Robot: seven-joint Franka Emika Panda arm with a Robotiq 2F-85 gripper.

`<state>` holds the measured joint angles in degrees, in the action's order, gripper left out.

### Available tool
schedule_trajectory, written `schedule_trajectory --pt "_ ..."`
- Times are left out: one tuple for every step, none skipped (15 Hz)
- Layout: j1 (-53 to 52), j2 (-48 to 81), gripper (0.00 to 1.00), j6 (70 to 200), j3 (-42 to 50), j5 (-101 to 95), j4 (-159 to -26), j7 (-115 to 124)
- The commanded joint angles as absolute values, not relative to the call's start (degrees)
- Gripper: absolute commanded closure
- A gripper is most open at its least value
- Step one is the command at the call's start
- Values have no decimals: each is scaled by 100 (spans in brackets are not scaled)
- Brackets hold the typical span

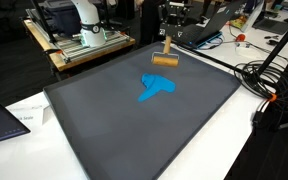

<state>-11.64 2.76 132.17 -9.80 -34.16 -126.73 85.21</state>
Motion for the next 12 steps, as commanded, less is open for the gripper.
schedule_trajectory --pt "-1224 65 78 13572 -982 -4053 -13105 9405" --pt "-1232 52 78 13642 -984 -4254 -13183 9692" --pt "-1241 24 78 13709 -989 -4457 -13273 9983" --pt "-1251 14 78 13721 -999 -4640 -13330 10242" --pt "-1257 -1 78 13753 -1009 -4848 -13400 10518" --pt "-1272 -8 78 13734 -1021 -5129 -13439 10823" --pt "-1292 -2 78 13640 -1046 -5350 -13463 11047" --pt "-1307 -4 78 13577 -1069 -5567 -13488 11281" --pt "-1240 244 53 13628 -1062 -5133 -13288 10785" --pt "-1248 245 53 13630 -1073 -5285 -13326 10966" --pt "-1255 244 53 13630 -1079 -5337 -13348 11046" --pt "-1259 242 53 13629 -1080 -5343 -13350 11060"
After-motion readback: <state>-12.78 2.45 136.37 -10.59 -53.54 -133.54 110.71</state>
